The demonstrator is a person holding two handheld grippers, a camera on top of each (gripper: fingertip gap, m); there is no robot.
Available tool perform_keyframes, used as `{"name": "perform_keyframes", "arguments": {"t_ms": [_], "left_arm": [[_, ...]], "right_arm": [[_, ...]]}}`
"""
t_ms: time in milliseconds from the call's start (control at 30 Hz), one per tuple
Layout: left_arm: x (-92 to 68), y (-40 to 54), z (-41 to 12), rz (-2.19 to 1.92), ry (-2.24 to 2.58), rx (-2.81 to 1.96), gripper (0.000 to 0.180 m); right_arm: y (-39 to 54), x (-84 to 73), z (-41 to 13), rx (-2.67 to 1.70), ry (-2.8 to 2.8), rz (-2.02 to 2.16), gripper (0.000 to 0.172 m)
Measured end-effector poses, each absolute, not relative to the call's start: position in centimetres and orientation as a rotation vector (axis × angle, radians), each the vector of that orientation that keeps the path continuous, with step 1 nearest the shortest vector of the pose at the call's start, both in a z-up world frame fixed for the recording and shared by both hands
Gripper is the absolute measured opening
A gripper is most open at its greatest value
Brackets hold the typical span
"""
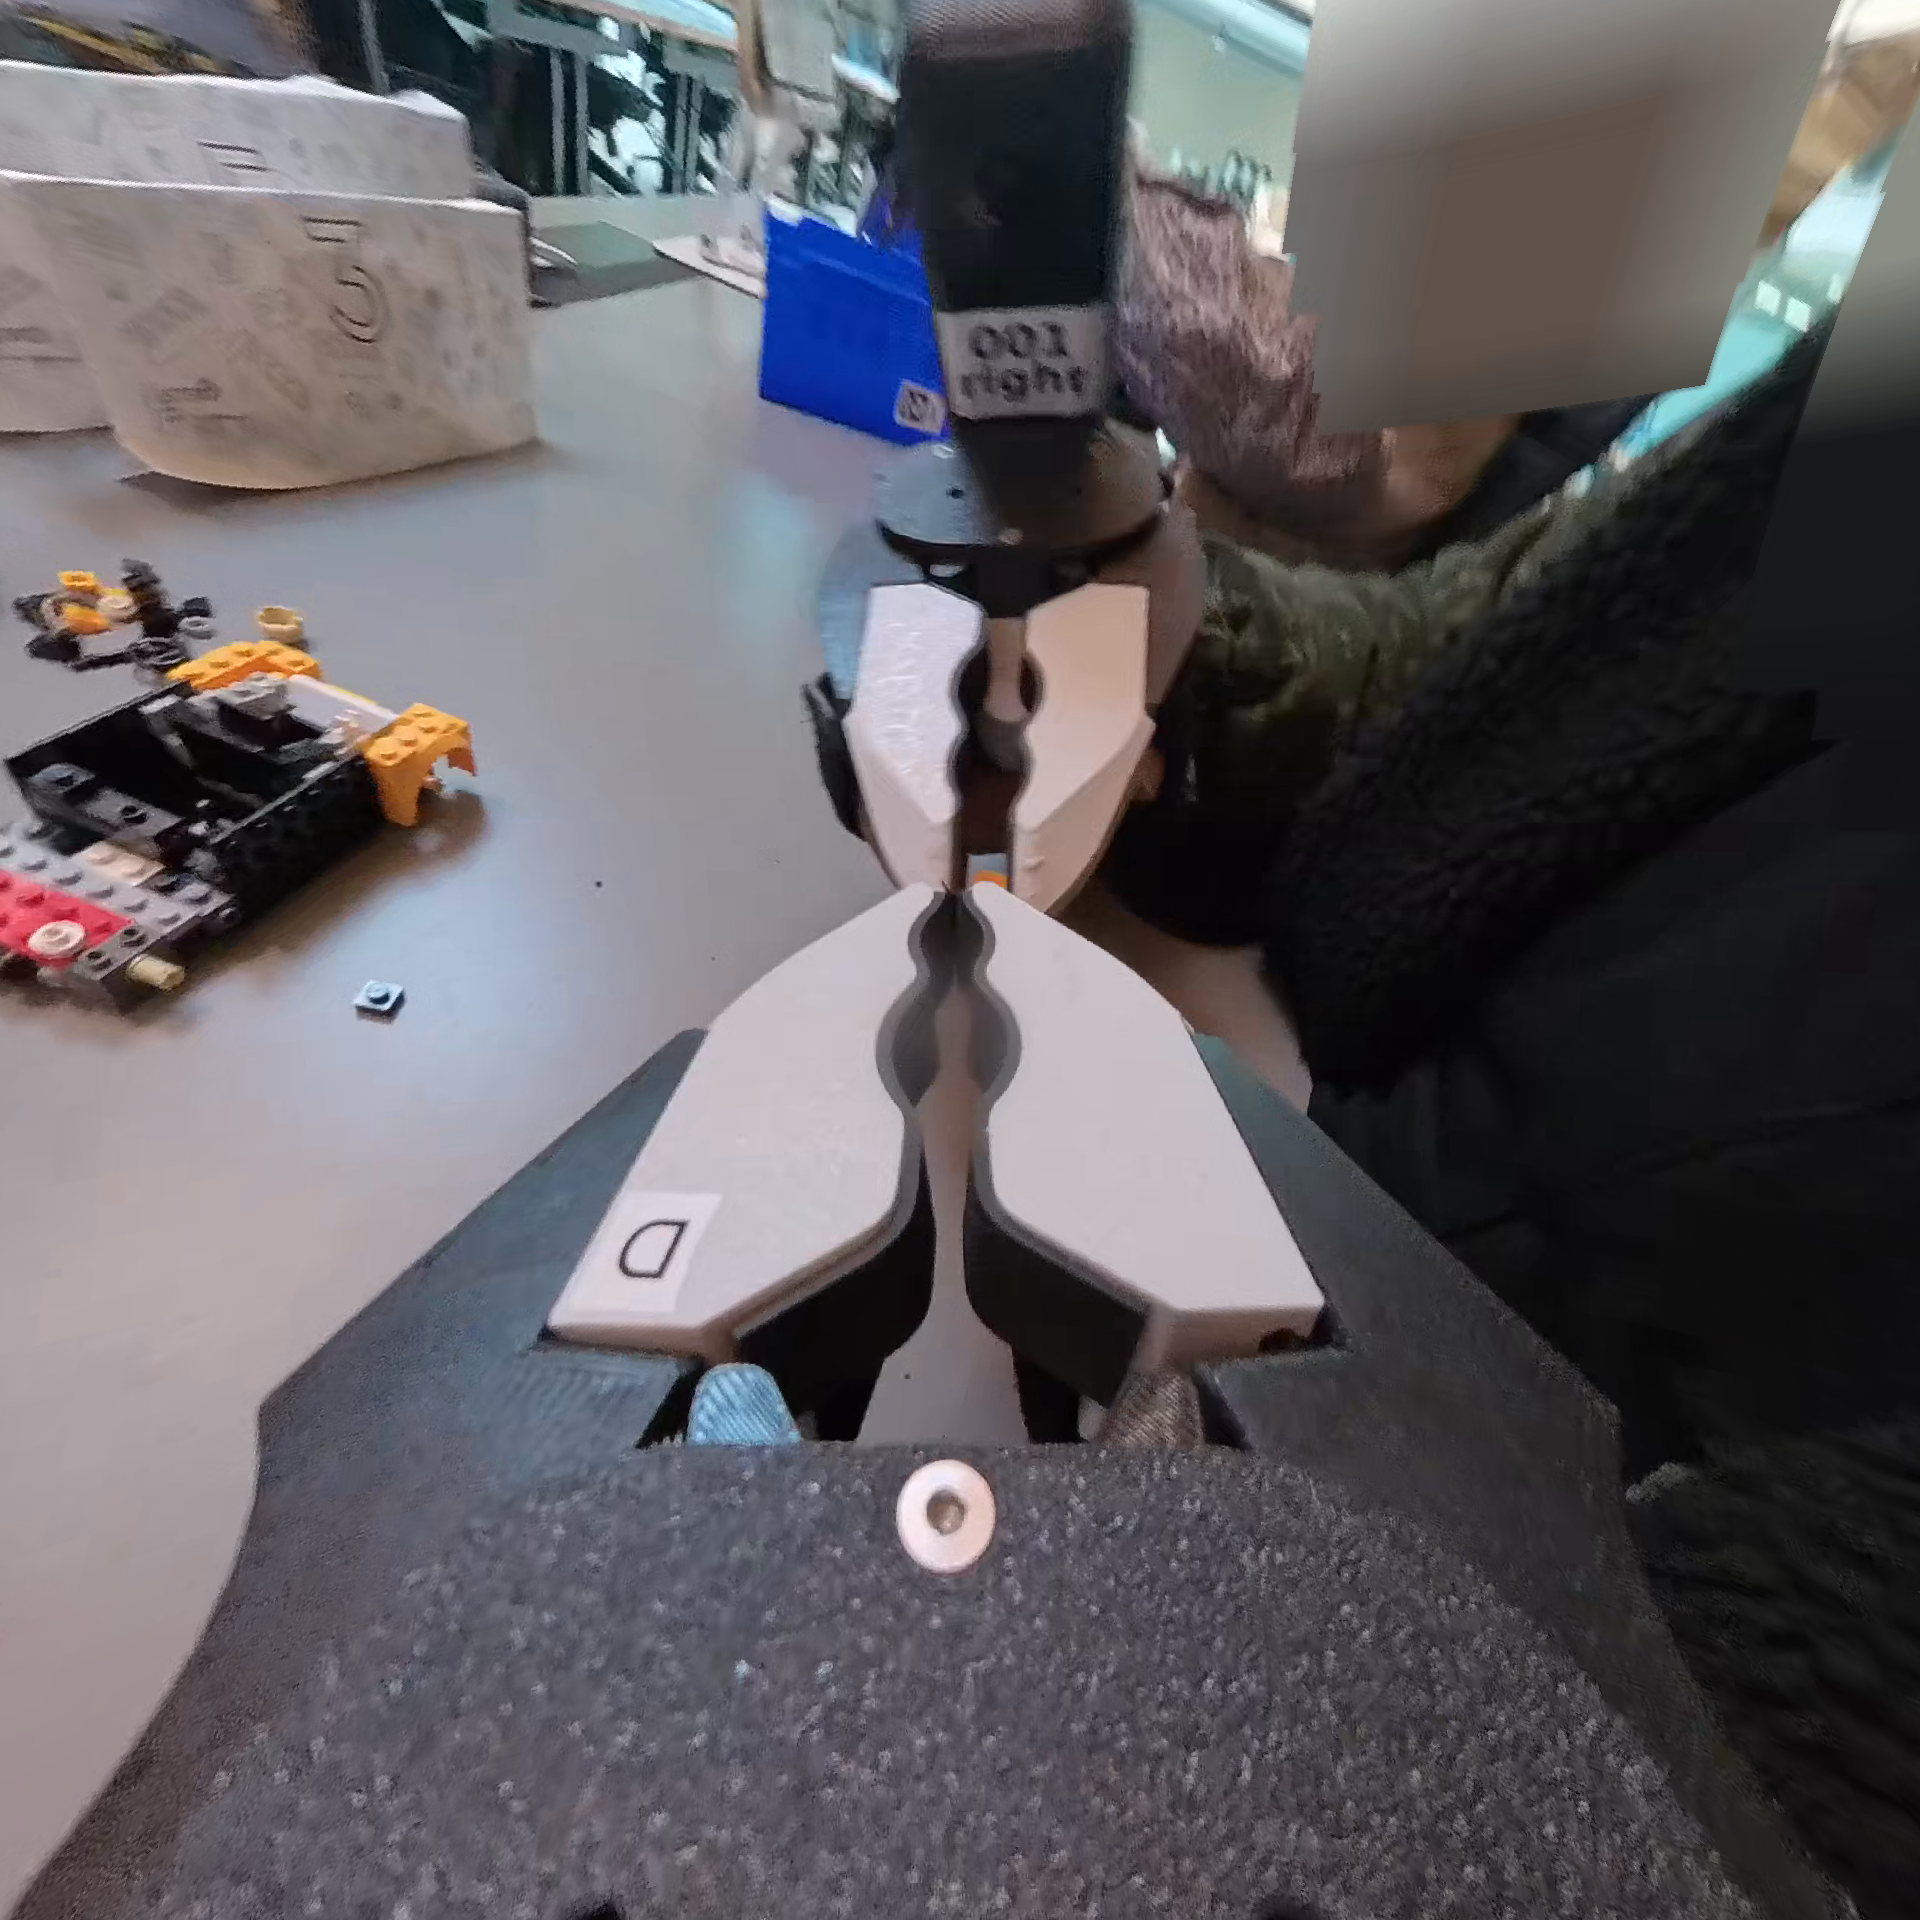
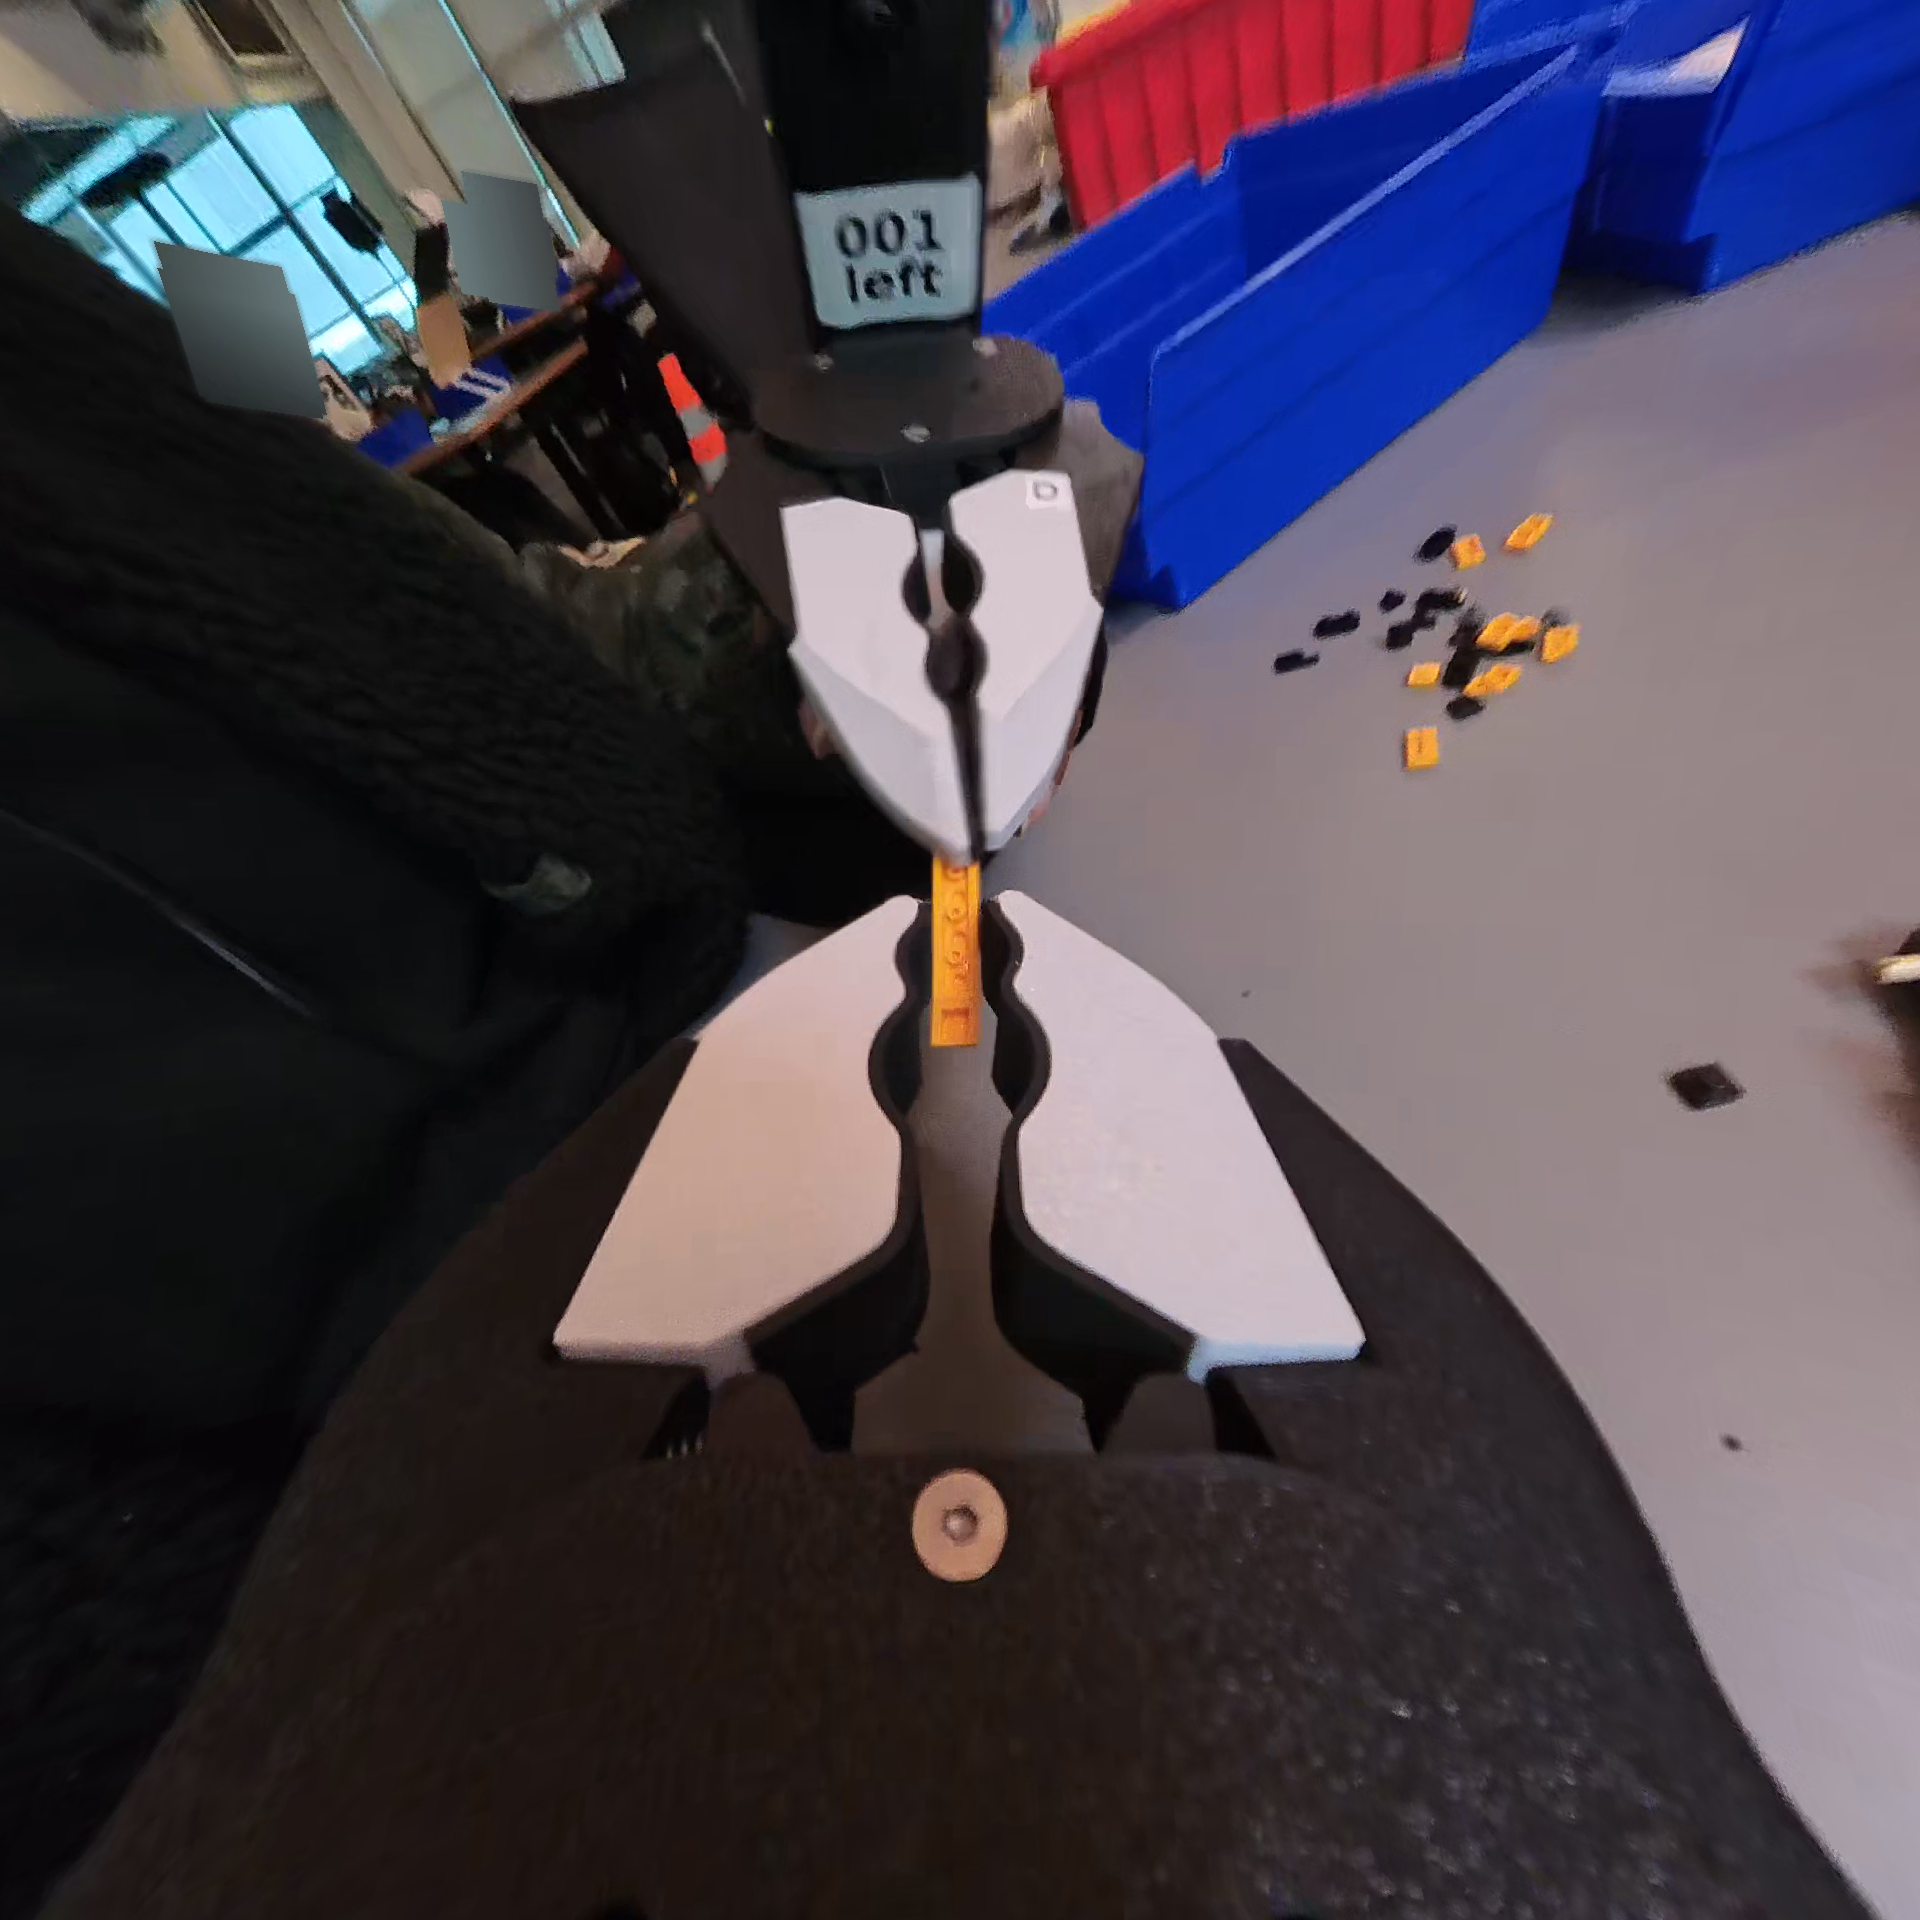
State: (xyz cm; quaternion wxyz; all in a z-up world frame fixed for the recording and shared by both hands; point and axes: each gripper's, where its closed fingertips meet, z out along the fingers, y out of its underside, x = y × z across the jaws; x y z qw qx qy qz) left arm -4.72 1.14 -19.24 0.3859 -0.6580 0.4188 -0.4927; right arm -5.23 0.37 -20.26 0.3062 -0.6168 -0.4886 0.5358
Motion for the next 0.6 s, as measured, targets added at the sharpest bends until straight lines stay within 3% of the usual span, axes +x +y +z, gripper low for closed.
{"name": "perform_keyframes", "arguments": {"t_ms": [133,167,200,333,600], "left_arm": [[-6.0,2.7,-18.2,-1.423,0.863,-1.706,0.0],[-6.0,2.7,-18.3,-1.445,0.847,-1.717,0.0],[-6.0,2.8,-18.4,-1.451,0.842,-1.723,0.0],[-6.2,3.2,-19.4,-1.318,0.893,-1.759,0.0],[-6.3,3.7,-21.0,-1.129,0.973,-1.793,0.0]], "right_arm": [[1.5,-4.9,-20.0,-1.541,-1.314,1.182,0.023],[1.6,-4.9,-20.2,-1.519,-1.339,1.104,0.02],[1.6,-4.9,-20.5,-1.507,-1.368,1.041,0.0],[2.2,-4.9,-21.0,-1.544,-1.358,0.999,0.0],[3.6,-1.8,-27.1,-1.74,-1.634,0.679,0.026]]}}
